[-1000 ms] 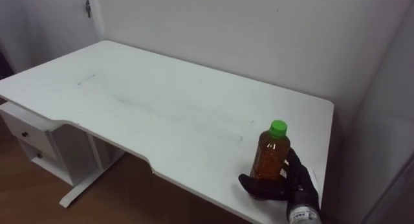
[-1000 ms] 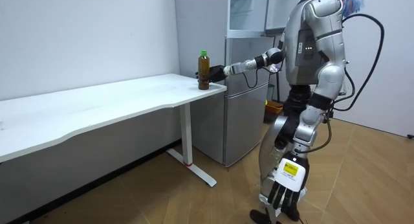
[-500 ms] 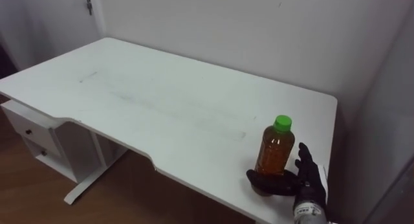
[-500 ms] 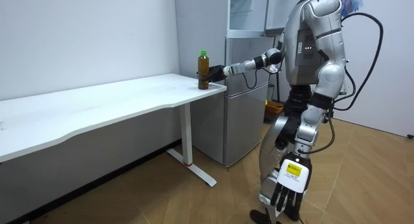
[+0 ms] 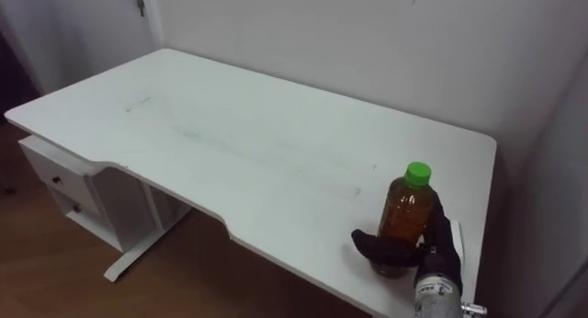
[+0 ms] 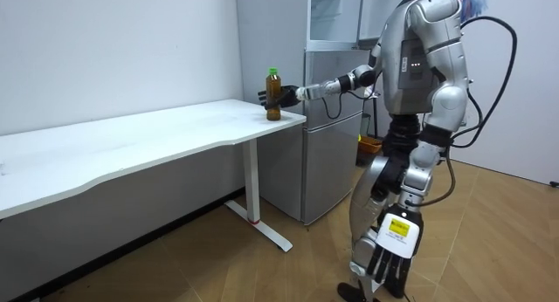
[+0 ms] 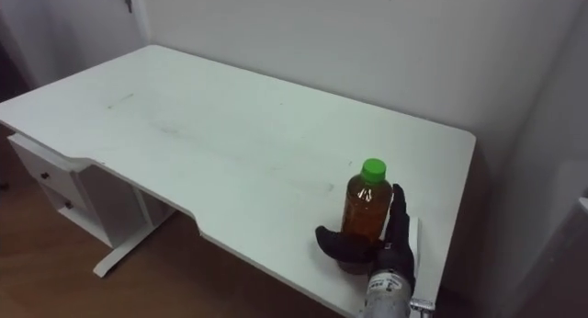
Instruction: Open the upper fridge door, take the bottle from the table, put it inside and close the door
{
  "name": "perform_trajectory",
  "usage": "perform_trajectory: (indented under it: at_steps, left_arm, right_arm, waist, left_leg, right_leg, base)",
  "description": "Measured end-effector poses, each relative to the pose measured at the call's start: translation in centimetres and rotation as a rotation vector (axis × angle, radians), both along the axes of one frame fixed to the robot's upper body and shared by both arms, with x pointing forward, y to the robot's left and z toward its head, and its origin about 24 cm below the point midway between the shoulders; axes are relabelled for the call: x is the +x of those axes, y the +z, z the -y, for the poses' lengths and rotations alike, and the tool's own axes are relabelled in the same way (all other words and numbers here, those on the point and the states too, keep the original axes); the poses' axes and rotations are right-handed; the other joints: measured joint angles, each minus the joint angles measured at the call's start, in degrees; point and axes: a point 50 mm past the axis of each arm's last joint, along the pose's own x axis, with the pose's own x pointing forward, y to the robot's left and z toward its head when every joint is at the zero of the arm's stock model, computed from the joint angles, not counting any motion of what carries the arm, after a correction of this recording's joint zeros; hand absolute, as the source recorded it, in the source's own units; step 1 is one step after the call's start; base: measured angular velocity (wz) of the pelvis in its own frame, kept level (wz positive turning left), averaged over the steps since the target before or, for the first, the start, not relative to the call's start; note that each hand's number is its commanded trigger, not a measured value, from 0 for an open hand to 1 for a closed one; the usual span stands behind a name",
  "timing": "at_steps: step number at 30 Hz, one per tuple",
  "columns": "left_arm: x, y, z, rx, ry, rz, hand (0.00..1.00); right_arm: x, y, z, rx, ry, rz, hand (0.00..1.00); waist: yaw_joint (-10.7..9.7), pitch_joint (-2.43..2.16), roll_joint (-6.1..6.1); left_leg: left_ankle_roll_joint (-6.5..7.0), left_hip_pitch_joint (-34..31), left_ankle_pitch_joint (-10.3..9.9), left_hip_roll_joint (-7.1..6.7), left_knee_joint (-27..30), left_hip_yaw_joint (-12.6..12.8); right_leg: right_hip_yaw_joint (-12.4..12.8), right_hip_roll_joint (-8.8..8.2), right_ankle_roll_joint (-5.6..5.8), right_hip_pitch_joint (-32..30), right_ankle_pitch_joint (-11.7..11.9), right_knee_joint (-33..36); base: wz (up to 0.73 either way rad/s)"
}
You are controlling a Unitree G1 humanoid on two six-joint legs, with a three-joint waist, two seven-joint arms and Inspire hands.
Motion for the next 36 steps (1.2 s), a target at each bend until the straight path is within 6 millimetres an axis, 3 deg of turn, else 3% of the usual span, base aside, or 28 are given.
perform_trajectory:
  at_steps: [9, 10, 11, 25, 36]
  left_arm:
    - [-0.01, -0.07, 0.3, -0.005, -0.029, -0.008, 0.0]
    - [-0.02, -0.08, 0.35, -0.006, -0.034, -0.009, 0.0]
    - [-0.01, -0.09, 0.38, -0.007, -0.035, -0.01, 0.0]
    - [0.03, -0.1, 0.46, -0.01, -0.05, -0.013, 0.0]
    - [-0.04, -0.1, 0.42, -0.017, -0.028, -0.011, 0.0]
  right_arm:
    - [0.04, 0.06, -0.77, -0.01, 0.038, 0.001, 0.0]
    - [0.04, 0.06, -0.77, -0.01, 0.038, 0.001, 0.76]
    - [0.04, 0.05, -0.78, -0.01, 0.038, 0.001, 1.0]
    - [0.03, 0.01, -0.78, -0.01, 0.037, -0.001, 1.0]
    - [0.05, 0.08, -0.74, 0.001, 0.036, -0.001, 1.0]
  waist:
    - [0.08, 0.16, -0.58]
    - [0.08, 0.17, -0.6]
    - [0.07, 0.18, -0.61]
    - [0.04, 0.31, -0.92]
    - [-0.26, 0.59, -0.51]
  left_leg:
    - [0.19, 0.08, 0.24, -0.17, 0.15, -0.01]
    - [0.23, 0.07, 0.26, -0.22, 0.17, -0.01]
    - [0.26, 0.03, 0.28, -0.27, 0.17, -0.01]
    - [0.71, -0.06, 0.55, -0.7, 0.17, -0.08]
    - [0.71, -0.2, 0.54, -0.86, 0.12, -0.67]
  right_leg:
    - [-0.11, -0.33, 0.02, -0.04, -0.01, 0.63]
    - [-0.12, -0.38, 0.02, -0.05, -0.01, 0.63]
    - [-0.15, -0.44, 0.02, -0.11, -0.01, 0.65]
    - [-0.73, -0.9, 0.33, -0.09, 0.02, 0.55]
    - [-1.37, -0.95, 0.49, 0.06, -0.04, 0.53]
  base:
    - [0.0]
    - [0.0]
    - [0.0]
    - [0.0]
    - [0.03]
